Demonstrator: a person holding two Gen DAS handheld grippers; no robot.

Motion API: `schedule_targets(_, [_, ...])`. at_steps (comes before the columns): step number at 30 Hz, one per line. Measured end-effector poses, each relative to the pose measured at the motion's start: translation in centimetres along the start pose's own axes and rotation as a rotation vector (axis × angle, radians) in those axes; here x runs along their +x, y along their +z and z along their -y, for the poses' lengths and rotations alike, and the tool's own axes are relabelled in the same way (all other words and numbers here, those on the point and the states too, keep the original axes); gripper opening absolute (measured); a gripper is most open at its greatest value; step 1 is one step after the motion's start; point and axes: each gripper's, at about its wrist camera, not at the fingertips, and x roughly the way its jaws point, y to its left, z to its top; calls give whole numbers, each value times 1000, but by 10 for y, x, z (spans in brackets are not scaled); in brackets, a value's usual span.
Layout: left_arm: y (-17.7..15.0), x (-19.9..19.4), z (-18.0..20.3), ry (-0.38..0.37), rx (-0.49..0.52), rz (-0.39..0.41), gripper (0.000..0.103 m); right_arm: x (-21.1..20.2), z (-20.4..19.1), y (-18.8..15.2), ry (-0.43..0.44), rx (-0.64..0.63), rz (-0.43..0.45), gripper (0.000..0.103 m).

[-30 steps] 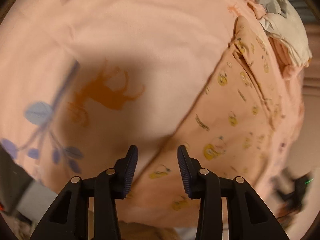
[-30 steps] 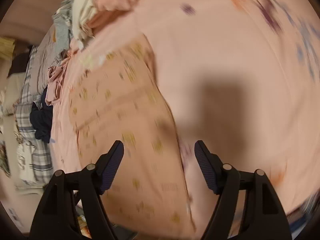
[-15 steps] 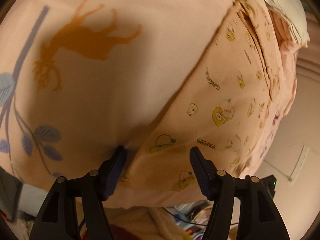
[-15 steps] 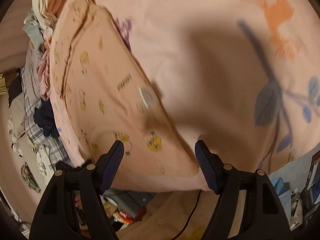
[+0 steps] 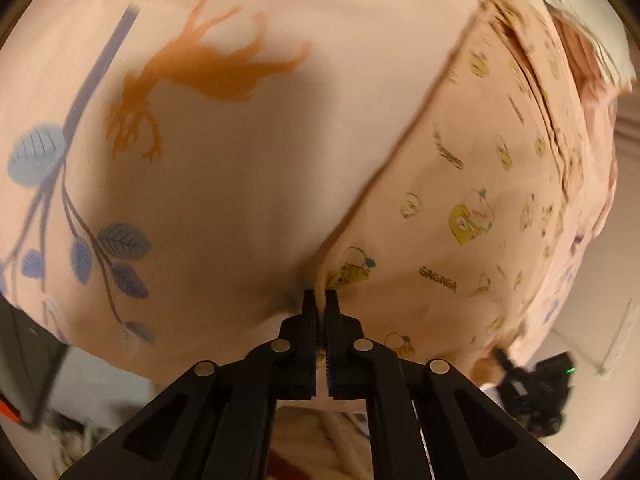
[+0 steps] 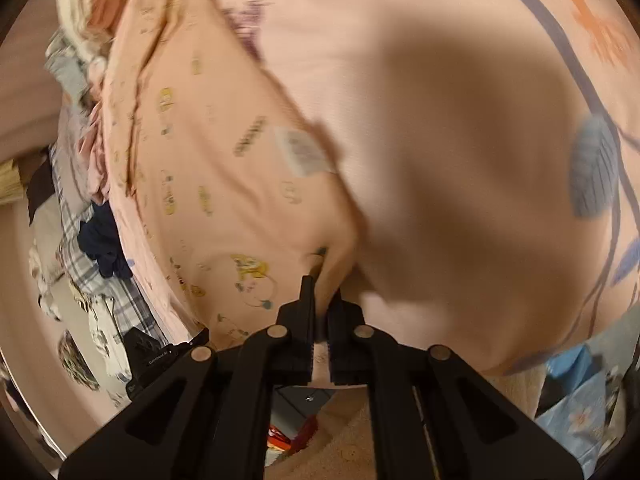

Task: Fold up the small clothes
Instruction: 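Grasp the hem with both grippers and fold it up toward the collar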

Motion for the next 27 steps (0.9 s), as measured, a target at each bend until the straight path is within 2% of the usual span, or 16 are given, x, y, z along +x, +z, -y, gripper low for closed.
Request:
schedule_targets(2, [1,-4,12,31,34,13,2,-5,-7,1,19,-13,14,6])
schedule_targets(9, [18,-31,44,-38,80,77,2,-40,-31,8,85,-22,108,6])
schedule_targets(13, [31,-55,56,-121,95,115,2,-60,-52,11,111,-39,174,6])
schedule_targets(16, [43,-69,68,-132,108,144,2,-72,-73,15,118,-52,219,6])
schedule_targets(18, [55,-85,67,-165,112,161,2,-77,-83,18,131,-53,238,6])
schedule_targets(23, [89,-110,100,-235,126,205,2,-95,-120,31,148,-76,308,6])
schedule_targets(27, [126,-119,134,-225,149,245,2,-101,-144,64,174,-89,342,6])
